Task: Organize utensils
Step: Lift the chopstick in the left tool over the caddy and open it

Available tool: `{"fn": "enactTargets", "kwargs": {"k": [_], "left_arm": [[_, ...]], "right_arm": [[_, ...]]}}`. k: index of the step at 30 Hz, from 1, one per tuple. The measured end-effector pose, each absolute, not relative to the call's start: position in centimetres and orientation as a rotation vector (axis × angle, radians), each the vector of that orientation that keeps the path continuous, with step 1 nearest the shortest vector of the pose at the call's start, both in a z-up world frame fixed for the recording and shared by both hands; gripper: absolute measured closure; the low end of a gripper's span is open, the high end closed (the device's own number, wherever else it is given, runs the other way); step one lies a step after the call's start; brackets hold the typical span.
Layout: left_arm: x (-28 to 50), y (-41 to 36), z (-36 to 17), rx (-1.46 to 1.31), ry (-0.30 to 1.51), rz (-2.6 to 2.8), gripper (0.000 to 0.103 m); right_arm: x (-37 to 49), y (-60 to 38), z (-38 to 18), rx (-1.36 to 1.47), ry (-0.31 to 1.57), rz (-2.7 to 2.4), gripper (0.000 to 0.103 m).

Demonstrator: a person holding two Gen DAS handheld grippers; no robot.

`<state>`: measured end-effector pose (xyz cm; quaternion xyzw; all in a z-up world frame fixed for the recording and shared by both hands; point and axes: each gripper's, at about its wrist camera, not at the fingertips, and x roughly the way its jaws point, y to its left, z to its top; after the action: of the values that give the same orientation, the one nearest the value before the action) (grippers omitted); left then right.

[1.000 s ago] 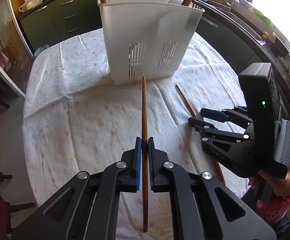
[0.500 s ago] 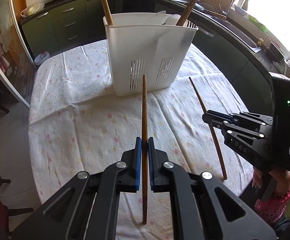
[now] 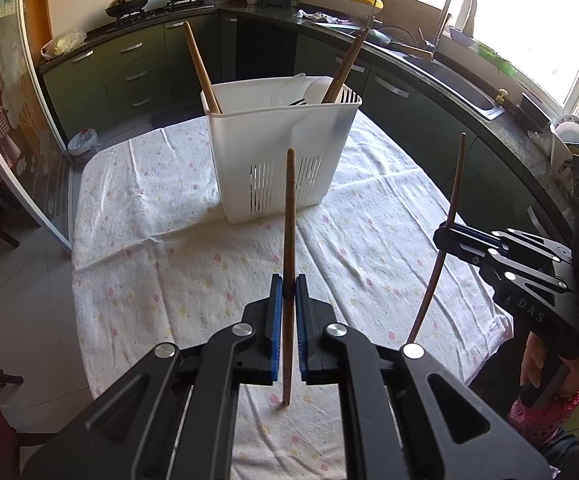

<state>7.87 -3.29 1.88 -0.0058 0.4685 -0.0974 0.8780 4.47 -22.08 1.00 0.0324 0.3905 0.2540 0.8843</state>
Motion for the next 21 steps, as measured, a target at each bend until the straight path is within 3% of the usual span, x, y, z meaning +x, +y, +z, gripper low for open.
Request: {"fn": "enactTargets", "kwargs": {"k": [10,21], "left_arm": [[7.4,-3.9,6.5,-0.010,0.868,-0.233,0.097],[9.6,-3.9,16.1,-0.011,0.642,-0.206,0.097]], "right_arm": [[4.0,-22.7,5.6,0.113,0.688,0.527,0.096],[3.5,-22.9,7.4,0.129,0.645,0.553,0.096]]}}
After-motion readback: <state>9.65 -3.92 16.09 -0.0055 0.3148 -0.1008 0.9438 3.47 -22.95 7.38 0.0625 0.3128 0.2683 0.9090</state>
